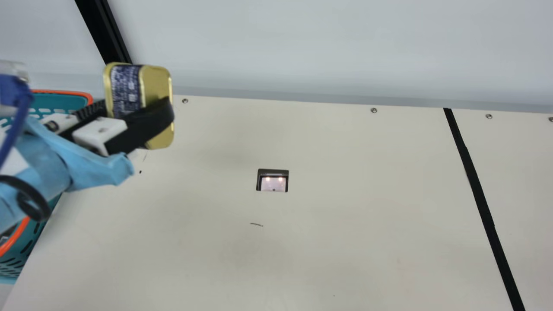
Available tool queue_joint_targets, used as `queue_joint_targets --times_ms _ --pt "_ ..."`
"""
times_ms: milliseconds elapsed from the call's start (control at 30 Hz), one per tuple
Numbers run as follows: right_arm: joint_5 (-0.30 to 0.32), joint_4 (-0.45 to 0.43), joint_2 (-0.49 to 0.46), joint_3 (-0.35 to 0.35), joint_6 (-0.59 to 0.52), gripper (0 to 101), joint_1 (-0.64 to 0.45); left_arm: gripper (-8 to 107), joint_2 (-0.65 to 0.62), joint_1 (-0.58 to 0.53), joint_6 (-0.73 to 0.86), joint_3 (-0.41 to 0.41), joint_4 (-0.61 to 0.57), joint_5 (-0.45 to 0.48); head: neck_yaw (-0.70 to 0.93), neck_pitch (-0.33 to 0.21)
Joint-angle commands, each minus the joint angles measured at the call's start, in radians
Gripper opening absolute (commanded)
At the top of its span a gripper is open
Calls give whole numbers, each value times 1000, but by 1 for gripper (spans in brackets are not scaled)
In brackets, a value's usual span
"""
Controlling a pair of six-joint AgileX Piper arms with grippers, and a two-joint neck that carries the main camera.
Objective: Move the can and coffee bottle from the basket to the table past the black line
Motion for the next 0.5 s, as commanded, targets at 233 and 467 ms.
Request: queue_joint_targets --times_ms 233,467 --pt "0 0 0 0 0 101 0 10 106 -163 -54 40 80 -162 -7 -6" --pt "0 0 0 0 0 101 0 10 188 -232 -153 47 175 -246 -7 -6"
